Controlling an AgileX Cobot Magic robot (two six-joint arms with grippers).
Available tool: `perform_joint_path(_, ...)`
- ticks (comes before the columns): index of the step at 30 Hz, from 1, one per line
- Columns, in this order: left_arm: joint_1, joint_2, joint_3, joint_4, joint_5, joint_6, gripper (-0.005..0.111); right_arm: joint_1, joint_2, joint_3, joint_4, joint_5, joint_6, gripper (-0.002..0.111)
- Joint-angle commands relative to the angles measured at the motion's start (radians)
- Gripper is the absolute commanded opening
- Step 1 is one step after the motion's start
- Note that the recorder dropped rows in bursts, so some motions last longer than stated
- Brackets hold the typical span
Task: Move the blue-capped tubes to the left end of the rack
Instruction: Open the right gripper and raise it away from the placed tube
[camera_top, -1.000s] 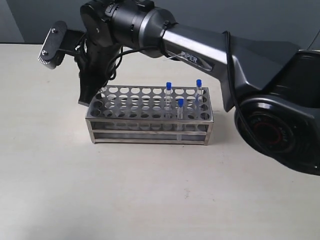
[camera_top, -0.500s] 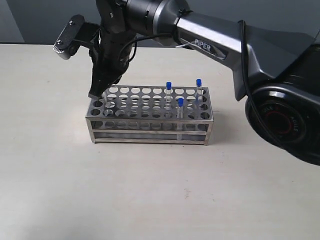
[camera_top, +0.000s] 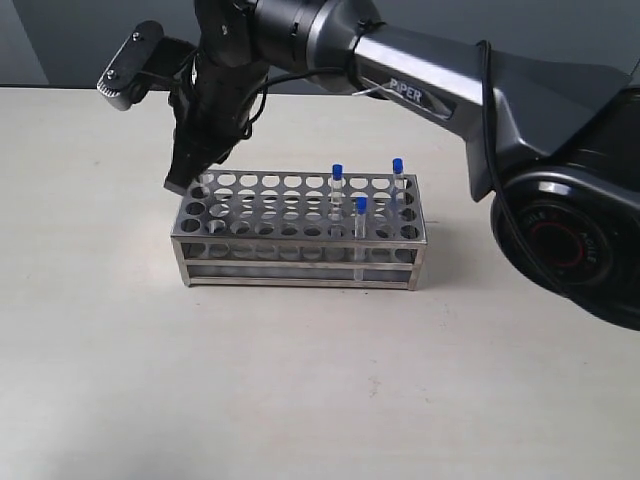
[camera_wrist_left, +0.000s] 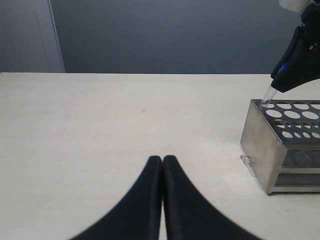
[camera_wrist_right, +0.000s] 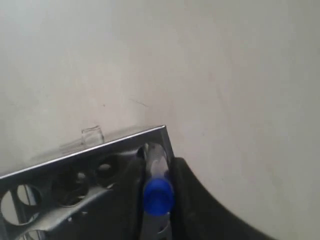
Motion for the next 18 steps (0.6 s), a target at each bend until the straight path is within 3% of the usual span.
perform_joint_path(1, -0.006, -0.004, -0.003, 0.0, -0.008, -0.001, 0.001, -0.011, -0.012, 0.005, 0.011, -0.052, 0.007, -0.001)
perform_joint_path(6, -0.006, -0.004, -0.003, 0.0, -0.008, -0.001, 0.001, -0.011, -0.012, 0.005, -0.027, -0.066, 0.148, -0.001)
perform_joint_path(18, -0.006, -0.004, -0.003, 0.0, -0.008, -0.001, 0.001, -0.011, -0.016, 0.005, -0.014, -0.144, 0.195, -0.001)
